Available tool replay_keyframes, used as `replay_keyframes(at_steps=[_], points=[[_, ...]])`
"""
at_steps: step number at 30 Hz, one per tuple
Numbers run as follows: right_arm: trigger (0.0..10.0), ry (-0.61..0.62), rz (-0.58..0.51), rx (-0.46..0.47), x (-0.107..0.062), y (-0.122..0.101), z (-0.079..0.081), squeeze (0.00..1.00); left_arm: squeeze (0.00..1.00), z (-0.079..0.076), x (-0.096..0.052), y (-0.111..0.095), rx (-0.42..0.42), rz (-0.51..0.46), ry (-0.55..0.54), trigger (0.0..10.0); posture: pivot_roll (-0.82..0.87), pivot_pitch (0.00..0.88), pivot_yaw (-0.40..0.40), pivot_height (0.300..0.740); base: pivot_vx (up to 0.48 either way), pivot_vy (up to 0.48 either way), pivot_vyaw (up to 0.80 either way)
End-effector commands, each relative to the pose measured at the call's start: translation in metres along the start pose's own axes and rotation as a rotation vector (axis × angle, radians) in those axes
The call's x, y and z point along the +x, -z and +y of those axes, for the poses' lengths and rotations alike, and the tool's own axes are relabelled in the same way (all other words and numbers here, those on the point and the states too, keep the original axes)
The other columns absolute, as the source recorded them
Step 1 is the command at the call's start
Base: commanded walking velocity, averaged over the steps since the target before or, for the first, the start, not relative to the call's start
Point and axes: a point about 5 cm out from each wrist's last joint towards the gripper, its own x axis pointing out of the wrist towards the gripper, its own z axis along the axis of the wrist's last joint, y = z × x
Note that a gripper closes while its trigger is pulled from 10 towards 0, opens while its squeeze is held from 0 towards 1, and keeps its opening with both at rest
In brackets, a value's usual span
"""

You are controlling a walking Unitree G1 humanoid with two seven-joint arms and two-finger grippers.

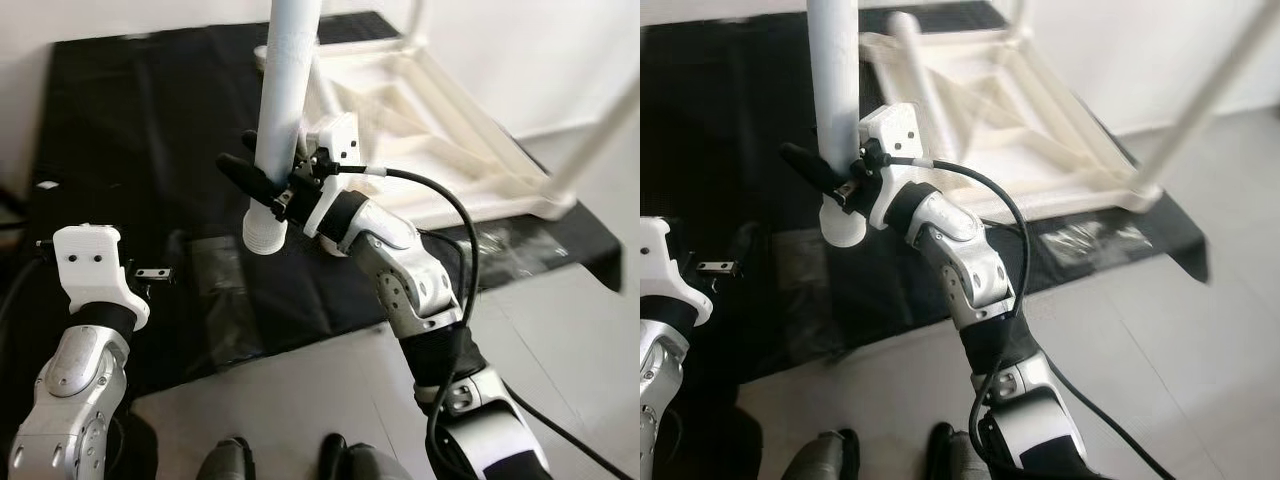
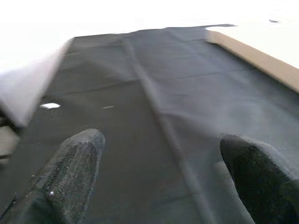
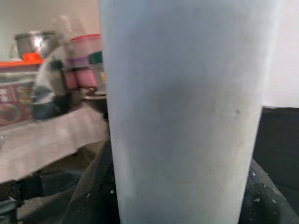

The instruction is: Building children table

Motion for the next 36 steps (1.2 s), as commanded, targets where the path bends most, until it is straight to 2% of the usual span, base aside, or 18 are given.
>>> replay_keyframes(at_steps=[1,12,22,27,36], points=[[10.0,0.033,-0.015,-0.009,-0.006,-0.005,-0.002,0.0,0.0,-0.002,-0.001,0.004,-0.011,0.019,0.009,10.0,-0.13,0.128,-0.052,0.74,0.0,0.0,0.0],[10.0,0.096,0.001,-0.032,-0.008,-0.005,-0.005,0.0,0.0,-0.008,0.0,0.004,-0.011,0.005,0.057,10.0,-0.13,0.12,-0.052,0.74,0.0,0.0,0.0],[10.0,0.097,-0.013,-0.025,-0.009,-0.007,-0.005,0.0,0.0,-0.012,0.001,0.003,-0.006,0.0,0.084,10.0,-0.13,0.112,-0.046,0.74,0.0,0.0,0.0],[10.0,0.12,-0.015,-0.02,-0.01,-0.008,-0.008,0.0,0.0,-0.015,0.002,0.001,-0.005,-0.007,0.102,10.0,-0.11,0.111,-0.043,0.74,0.0,0.0,0.78],[10.0,0.168,-0.005,-0.048,-0.013,-0.008,-0.016,0.0,0.0,-0.018,0.0,0.001,-0.012,-0.013,0.128,10.0,-0.09,0.114,-0.045,0.74,0.0,0.0,0.0]])
